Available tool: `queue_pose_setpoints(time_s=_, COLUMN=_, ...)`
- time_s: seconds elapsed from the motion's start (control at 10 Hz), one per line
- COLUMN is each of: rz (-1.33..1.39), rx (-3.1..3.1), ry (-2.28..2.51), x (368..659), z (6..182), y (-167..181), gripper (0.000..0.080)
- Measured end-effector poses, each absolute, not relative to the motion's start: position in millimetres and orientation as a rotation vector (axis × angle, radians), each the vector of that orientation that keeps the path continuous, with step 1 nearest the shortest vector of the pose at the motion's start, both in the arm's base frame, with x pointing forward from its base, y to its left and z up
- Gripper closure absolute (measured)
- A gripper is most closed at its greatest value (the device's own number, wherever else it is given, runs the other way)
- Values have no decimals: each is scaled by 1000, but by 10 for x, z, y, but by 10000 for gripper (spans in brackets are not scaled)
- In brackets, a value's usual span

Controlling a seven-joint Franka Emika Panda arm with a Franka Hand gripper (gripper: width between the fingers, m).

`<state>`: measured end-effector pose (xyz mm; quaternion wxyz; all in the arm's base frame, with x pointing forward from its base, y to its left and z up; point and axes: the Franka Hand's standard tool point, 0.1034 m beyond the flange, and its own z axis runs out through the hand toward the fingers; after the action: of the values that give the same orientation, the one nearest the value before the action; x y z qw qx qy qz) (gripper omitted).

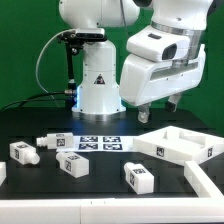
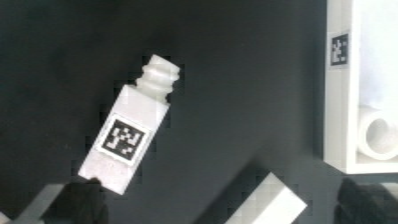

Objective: Assemble one leg

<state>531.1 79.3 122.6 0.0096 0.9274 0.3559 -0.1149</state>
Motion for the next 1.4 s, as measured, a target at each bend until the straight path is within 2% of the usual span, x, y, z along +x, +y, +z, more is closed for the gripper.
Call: queue_pose_setpoints(time_s=1.4, rz=-359, rx=2897, ry=1112, x=5313, z=1221, y=795, gripper=150)
